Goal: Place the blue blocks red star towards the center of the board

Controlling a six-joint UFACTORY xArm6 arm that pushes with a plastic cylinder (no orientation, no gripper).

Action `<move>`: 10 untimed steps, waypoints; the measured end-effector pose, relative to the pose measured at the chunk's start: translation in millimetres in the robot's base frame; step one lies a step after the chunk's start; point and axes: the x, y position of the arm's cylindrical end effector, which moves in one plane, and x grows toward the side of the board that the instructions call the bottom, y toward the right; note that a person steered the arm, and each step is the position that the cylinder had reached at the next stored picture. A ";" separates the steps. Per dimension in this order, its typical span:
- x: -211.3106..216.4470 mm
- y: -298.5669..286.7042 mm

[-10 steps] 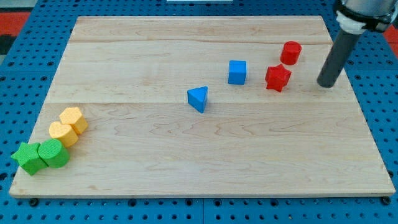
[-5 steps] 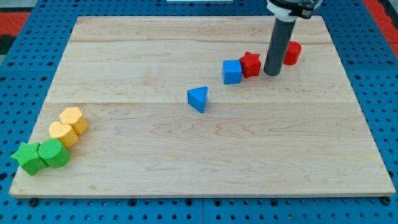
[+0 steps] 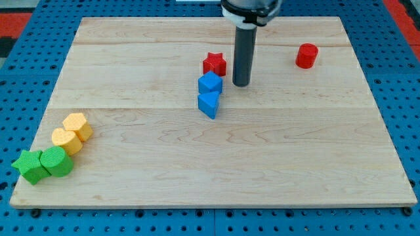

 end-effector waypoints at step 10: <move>83.1 10.7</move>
